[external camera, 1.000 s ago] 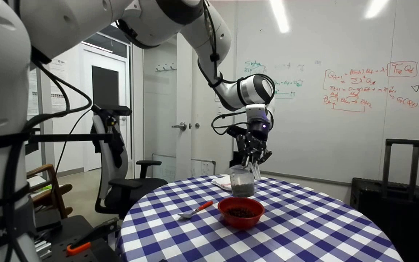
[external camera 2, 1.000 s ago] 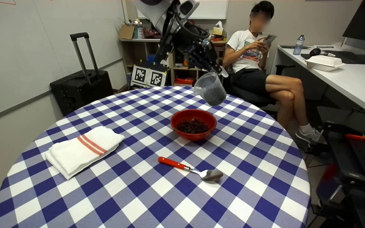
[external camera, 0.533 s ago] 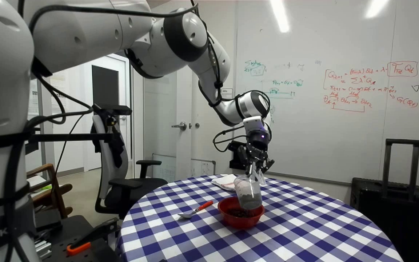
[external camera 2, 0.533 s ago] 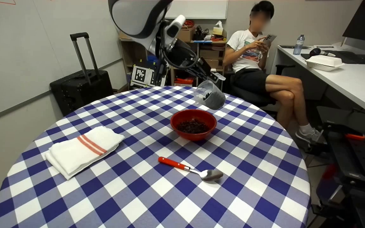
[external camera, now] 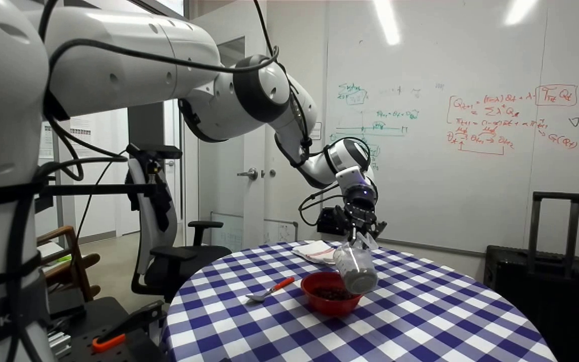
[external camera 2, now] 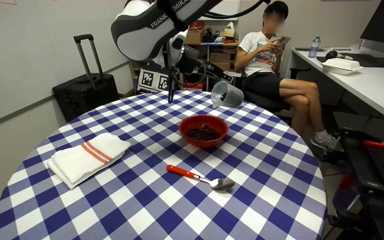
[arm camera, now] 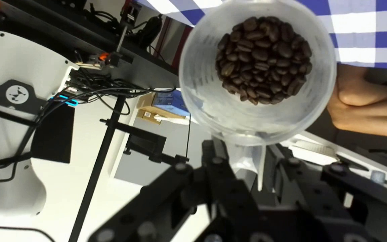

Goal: Pour some contents from the transparent jar into the orange bowl

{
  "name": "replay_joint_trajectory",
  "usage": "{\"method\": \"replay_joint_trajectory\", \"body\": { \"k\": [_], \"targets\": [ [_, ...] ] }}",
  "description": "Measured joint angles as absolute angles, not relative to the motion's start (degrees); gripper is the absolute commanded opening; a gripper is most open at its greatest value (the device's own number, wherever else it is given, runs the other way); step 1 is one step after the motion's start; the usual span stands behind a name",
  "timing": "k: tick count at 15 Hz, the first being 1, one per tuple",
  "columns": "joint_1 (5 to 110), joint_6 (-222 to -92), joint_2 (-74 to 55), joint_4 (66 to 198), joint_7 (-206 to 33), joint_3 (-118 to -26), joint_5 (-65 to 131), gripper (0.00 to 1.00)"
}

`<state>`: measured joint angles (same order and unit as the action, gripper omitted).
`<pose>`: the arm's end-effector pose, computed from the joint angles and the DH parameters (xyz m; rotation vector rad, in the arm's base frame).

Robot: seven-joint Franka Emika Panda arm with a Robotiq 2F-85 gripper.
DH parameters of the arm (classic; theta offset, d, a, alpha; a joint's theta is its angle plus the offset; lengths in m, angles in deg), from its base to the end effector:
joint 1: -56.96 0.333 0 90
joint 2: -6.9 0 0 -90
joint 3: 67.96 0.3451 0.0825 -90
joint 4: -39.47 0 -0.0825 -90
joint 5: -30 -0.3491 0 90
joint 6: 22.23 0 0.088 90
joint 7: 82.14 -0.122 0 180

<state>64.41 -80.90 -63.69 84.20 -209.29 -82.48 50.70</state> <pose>0.6594 -0.0610 0.1872 0.7933 -1.8466 0.1434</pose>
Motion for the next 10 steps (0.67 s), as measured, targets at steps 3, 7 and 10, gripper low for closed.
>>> {"method": "replay_joint_trajectory", "body": {
  "k": [3,7,10],
  "targets": [
    [65.13,-74.22,-65.75,80.24,-209.31,-83.12,51.77,0.07],
    [66.88,-69.91,-67.69,77.48,-209.31,-84.28,53.2,0.07],
    [68.61,-70.02,-68.37,78.2,-209.31,-86.04,53.4,0.07]
  ]
}}
